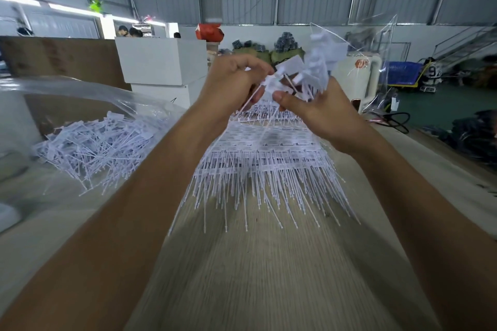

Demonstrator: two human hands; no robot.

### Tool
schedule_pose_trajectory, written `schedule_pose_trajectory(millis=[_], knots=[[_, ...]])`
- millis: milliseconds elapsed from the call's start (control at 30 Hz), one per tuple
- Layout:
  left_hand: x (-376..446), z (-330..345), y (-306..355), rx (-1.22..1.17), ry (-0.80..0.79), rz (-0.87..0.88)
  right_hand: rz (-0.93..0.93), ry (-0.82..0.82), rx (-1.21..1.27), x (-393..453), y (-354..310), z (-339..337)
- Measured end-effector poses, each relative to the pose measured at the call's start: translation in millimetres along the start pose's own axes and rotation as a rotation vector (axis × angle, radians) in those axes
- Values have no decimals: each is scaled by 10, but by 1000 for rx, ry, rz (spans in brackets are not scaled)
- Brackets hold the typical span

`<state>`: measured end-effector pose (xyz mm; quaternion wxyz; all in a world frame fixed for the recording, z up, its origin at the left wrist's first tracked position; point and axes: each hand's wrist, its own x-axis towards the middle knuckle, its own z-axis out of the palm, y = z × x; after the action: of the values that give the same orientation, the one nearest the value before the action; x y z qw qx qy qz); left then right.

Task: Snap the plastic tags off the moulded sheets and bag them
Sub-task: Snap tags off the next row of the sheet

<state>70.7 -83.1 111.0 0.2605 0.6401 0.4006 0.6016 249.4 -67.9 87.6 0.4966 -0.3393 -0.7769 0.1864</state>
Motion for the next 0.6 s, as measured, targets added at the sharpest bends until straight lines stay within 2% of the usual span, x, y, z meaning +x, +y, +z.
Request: schedule_pose_trajectory(millis=[100, 167, 300, 433, 533, 600], knots=[[20, -1, -62, -55, 2, -99, -256, 40, -357, 0, -12, 20], [25, -4, -85, -66, 0, -99, -317, 63, -421, 1, -10, 33], [38, -45, -16, 25, -12, -52, -262, 71, -394, 26, 19, 34], [10, -35, 21, 11, -109, -134, -196, 25, -496, 46, -8, 22], [4, -24, 63, 53, -97, -134, -96, 51, -466, 40, -55, 55], [6, -32, 69, 58, -91, -131, -99, 84, -449, 35, -93, 81]])
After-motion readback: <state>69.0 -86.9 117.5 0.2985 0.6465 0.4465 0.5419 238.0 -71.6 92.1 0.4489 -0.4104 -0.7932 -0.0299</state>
